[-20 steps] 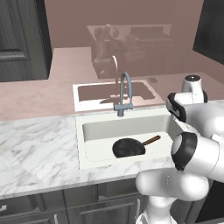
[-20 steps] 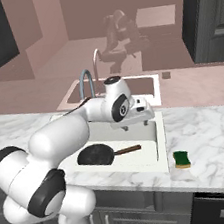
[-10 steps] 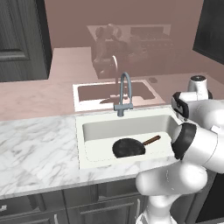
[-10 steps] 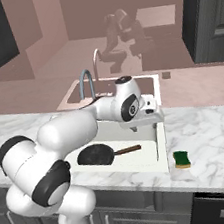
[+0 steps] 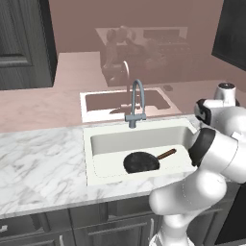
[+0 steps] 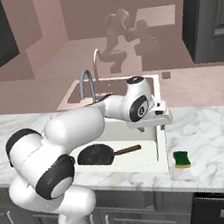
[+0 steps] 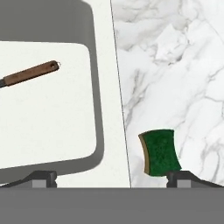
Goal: Pick the pan and sponge and place them into the sink. Then turn on the water.
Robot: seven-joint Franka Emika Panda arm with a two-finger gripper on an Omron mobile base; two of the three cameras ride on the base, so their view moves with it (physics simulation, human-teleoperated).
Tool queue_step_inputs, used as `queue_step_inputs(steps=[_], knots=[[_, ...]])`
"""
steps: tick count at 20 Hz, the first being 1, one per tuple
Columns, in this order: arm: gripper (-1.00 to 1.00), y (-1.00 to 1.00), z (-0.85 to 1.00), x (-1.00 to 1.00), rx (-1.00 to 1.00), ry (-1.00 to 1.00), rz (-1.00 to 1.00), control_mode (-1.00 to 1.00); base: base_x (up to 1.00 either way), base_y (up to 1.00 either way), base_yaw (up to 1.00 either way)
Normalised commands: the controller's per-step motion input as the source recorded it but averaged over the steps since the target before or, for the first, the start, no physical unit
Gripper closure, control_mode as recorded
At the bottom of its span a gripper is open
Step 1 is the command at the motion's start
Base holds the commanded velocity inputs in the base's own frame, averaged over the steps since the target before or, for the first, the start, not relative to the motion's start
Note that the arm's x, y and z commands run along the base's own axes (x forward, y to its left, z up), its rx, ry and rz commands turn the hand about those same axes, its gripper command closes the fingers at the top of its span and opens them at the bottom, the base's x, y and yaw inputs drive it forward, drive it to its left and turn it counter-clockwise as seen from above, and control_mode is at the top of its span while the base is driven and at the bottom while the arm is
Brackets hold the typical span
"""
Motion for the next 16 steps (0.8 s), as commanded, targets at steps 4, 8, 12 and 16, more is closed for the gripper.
queue_step_inputs(steps=[4, 8, 12, 16], knots=[[-1.00, -0.29, 0.00, 0.00, 0.02, 0.01, 0.00, -1.00, 0.00, 0.00, 0.00], [-1.00, -0.26, -0.01, -0.06, 0.01, 0.01, 0.02, -1.00, 0.00, 0.00, 0.00], [-1.00, -0.23, -0.03, -0.05, 0.00, 0.02, 0.03, -1.00, 0.00, 0.00, 0.00], [-1.00, -0.12, -0.08, -0.12, 0.00, 0.03, 0.03, -1.00, 0.00, 0.00, 0.00]])
